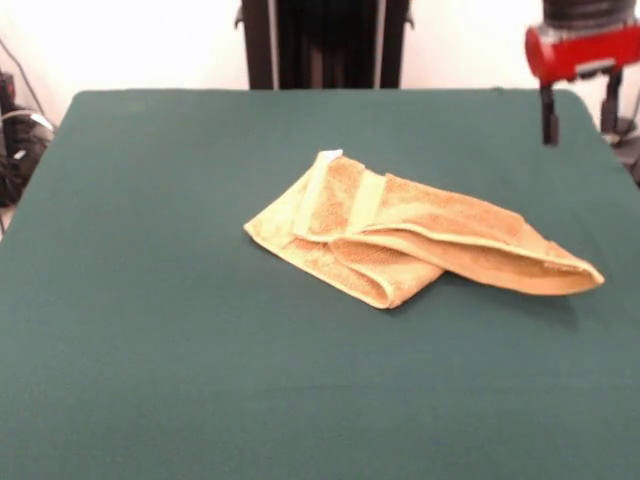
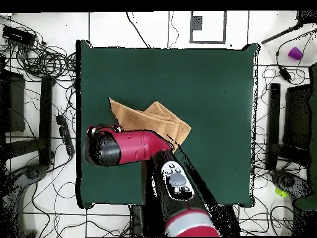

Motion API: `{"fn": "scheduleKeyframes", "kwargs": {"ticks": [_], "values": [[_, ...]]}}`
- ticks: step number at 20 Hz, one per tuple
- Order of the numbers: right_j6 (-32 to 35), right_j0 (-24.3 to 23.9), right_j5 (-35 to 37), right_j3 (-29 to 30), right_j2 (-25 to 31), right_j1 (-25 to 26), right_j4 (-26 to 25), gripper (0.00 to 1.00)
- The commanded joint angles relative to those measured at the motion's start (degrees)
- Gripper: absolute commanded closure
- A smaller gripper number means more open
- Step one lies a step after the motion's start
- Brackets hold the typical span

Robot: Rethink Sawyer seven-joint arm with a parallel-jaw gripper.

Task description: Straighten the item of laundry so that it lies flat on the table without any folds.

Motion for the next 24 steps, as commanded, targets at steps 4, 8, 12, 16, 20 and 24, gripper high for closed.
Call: {"fn": "scheduleKeyframes", "kwargs": {"ticks": [4,8,12,16,20,24], "values": [[8.96,-5.47,-8.44,14.95,4.79,-1.40,-1.09,0.00],[2.15,-7.66,0.30,4.24,2.03,2.14,-1.14,0.00],[-1.60,-8.82,2.83,-9.21,0.85,12.61,-2.18,0.00],[-1.03,-3.74,5.77,-21.52,-4.71,20.02,-3.21,0.00],[-1.88,-2.00,8.59,-29.69,-6.55,25.00,-3.91,0.00],[-4.09,-3.46,11.78,-34.04,-4.86,27.69,-4.30,0.00]]}}
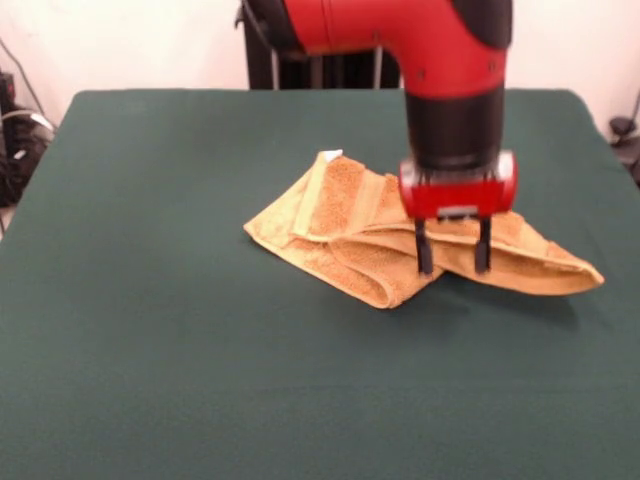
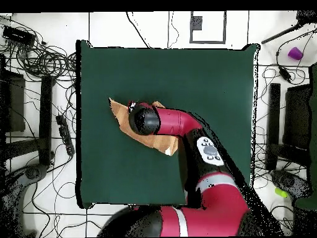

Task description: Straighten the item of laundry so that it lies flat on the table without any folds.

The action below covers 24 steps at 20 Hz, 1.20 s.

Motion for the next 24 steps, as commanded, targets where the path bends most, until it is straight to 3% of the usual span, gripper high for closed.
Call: {"fn": "scheduleKeyframes", "kwargs": {"ticks": [1,4,9,18,24], "values": [[-3.62,1.93,12.73,-14.09,0.52,8.80,-2.42,0.00],[-1.84,2.45,14.29,-13.72,0.60,7.83,-2.49,0.00],[-0.47,1.80,10.77,-7.09,2.22,5.06,-3.83,0.00],[0.89,-0.69,11.51,7.26,5.98,-7.07,-1.87,0.00],[1.43,-1.08,14.17,8.85,7.06,-9.89,0.03,0.00]]}}
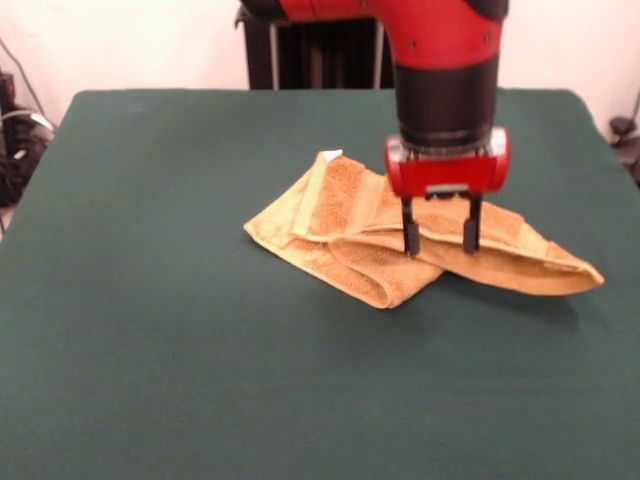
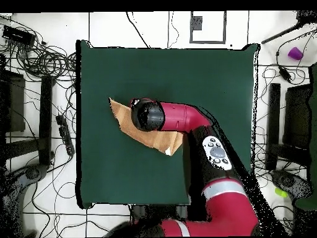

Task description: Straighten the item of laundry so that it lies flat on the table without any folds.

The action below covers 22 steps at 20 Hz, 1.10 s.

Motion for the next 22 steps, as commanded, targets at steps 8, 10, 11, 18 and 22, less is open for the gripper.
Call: {"fn": "scheduleKeyframes", "kwargs": {"ticks": [8,10,11,18,22], "values": [[5.72,4.58,-1.54,5.08,2.85,2.96,-1.38,0.00],[6.63,6.00,-1.49,2.83,1.66,5.11,-1.15,0.00],[7.01,6.64,-1.88,1.86,1.14,6.16,-1.06,0.00],[10.64,11.12,-8.82,-0.54,-2.63,9.98,0.02,0.00],[8.93,10.28,-10.33,0.89,-2.06,9.82,-0.05,0.00]]}}
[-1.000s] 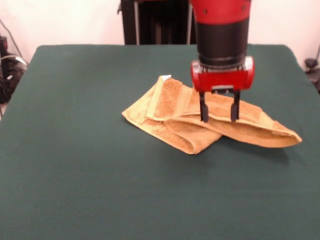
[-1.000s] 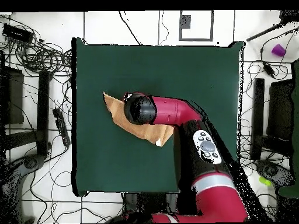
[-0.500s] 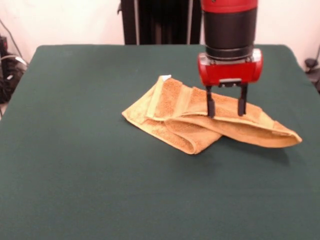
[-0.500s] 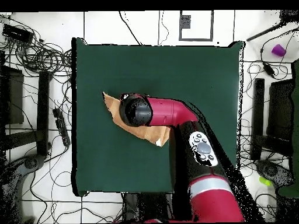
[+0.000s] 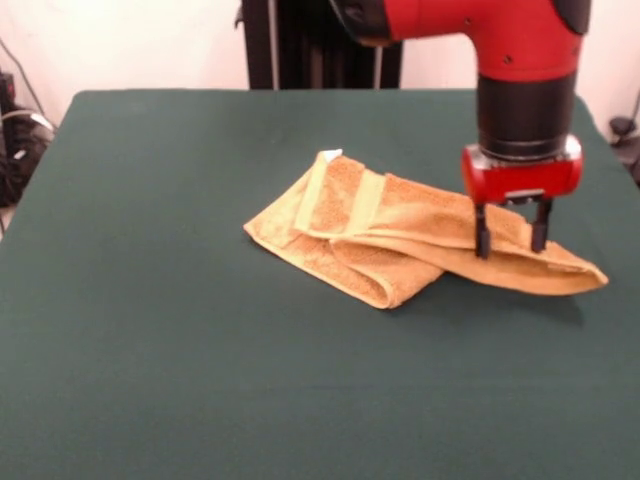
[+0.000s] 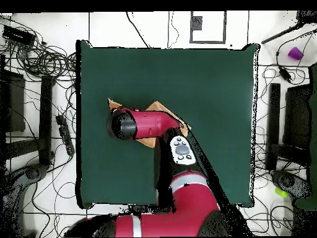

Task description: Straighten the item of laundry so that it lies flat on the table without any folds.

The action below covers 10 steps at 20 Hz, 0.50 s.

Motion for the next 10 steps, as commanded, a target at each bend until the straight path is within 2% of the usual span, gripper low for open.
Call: {"fn": "scheduleKeyframes", "kwargs": {"ticks": [1,10], "values": [[8.54,1.25,-4.31,0.90,0.41,5.34,-0.11,0.00],[5.51,-2.66,-8.19,4.46,3.35,5.36,-2.13,0.00]]}}
